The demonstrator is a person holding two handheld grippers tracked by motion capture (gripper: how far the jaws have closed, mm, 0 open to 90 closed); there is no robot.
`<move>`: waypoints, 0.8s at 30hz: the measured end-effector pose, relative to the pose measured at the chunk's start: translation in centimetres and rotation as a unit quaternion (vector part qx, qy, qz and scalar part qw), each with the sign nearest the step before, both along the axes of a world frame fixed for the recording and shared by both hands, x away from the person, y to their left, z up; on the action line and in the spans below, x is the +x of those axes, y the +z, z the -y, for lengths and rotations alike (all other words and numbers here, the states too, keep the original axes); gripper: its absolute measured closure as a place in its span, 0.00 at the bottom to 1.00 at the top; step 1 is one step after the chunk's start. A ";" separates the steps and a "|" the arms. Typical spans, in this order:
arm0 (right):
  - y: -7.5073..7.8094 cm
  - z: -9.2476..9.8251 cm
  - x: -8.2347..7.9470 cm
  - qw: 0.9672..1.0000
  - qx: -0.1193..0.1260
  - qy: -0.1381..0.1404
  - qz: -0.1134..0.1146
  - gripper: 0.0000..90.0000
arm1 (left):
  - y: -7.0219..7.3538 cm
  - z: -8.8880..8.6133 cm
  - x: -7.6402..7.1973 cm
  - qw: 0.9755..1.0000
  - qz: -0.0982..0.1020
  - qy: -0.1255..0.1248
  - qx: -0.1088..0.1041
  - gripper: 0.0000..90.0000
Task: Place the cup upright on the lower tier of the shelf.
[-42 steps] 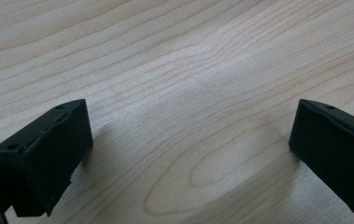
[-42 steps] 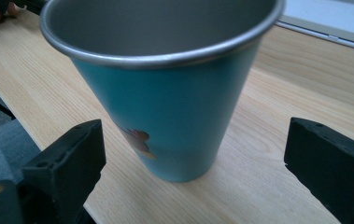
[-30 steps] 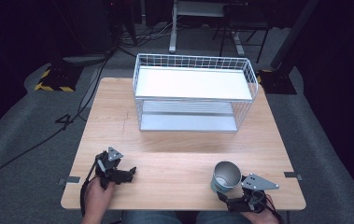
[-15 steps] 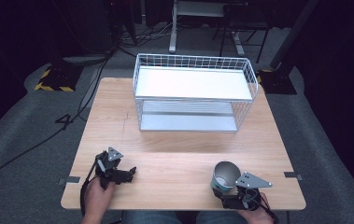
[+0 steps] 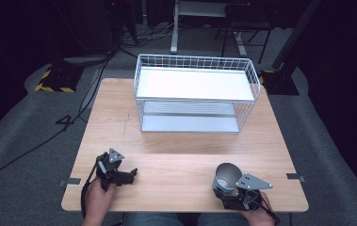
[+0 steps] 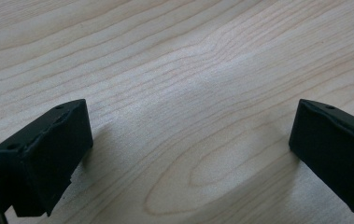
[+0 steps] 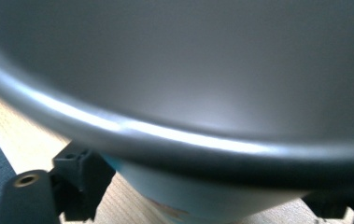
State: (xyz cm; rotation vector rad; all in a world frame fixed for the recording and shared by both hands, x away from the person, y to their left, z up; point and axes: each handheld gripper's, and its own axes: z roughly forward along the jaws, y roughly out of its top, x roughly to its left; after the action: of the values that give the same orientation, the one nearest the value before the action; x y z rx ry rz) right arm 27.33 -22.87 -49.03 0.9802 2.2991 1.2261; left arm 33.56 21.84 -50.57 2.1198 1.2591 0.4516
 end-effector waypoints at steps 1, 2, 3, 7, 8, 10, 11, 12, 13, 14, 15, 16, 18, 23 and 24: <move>0.0 0.0 0.0 1.000 0.000 0.000 0.000 0.24 | 0.0 0.0 0.0 1.000 0.000 0.000 0.000 0.00; 0.0 0.0 0.0 1.000 -0.001 0.000 0.001 0.24 | 0.0 0.0 0.0 1.000 0.000 0.000 0.000 0.00; 0.0 0.0 0.0 1.000 -0.001 -0.001 0.001 0.24 | 0.0 0.0 0.0 1.000 0.000 0.000 0.000 0.00; 0.0 0.0 0.0 1.000 0.001 -0.006 0.000 0.25 | 0.0 0.0 0.0 1.000 0.000 0.000 0.000 0.00; 0.0 0.0 0.0 1.000 0.001 -0.008 -0.001 0.25 | 0.0 0.0 0.0 1.000 0.000 0.000 0.000 0.00; 0.0 0.1 0.0 1.000 0.005 -0.009 -0.004 0.25 | 0.0 0.0 0.0 1.000 0.000 0.000 0.000 0.00; 0.0 0.1 0.0 1.000 0.005 -0.009 -0.004 0.25 | 0.0 0.0 0.0 1.000 0.000 0.000 0.000 0.00; 0.0 0.1 0.1 1.000 0.006 -0.009 -0.004 0.25 | 0.0 0.0 0.0 1.000 0.000 0.000 0.000 0.00; 0.1 0.1 0.1 1.000 0.006 -0.009 -0.005 0.25 | 0.0 0.0 0.0 1.000 0.000 0.000 0.000 0.00; 0.1 0.1 0.1 1.000 0.005 -0.010 -0.004 0.25 | 0.0 0.0 0.0 1.000 0.000 0.000 0.000 0.00; 0.1 0.1 0.1 1.000 0.005 -0.010 -0.004 0.25 | 0.0 0.0 0.0 1.000 0.000 0.000 0.000 0.00; 0.1 0.2 0.1 1.000 0.006 -0.011 -0.005 0.25 | 0.0 0.0 0.0 1.000 0.000 0.000 0.000 0.00; 0.1 0.2 0.1 1.000 0.005 -0.010 -0.006 0.25 | 0.0 0.0 0.0 1.000 0.000 0.000 0.000 0.00; 0.5 0.2 0.2 1.000 0.009 -0.011 -0.007 0.25 | 0.0 0.0 0.0 1.000 0.000 0.000 0.000 0.00; 0.7 0.2 0.2 1.000 0.009 -0.010 -0.005 0.25 | 0.0 0.0 0.0 1.000 0.000 0.000 0.000 0.00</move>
State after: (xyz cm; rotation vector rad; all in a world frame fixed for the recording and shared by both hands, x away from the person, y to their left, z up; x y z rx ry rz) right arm 27.57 -23.08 -48.36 1.0167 2.2840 1.2394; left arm 33.56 21.84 -50.57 2.1205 1.2597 0.4521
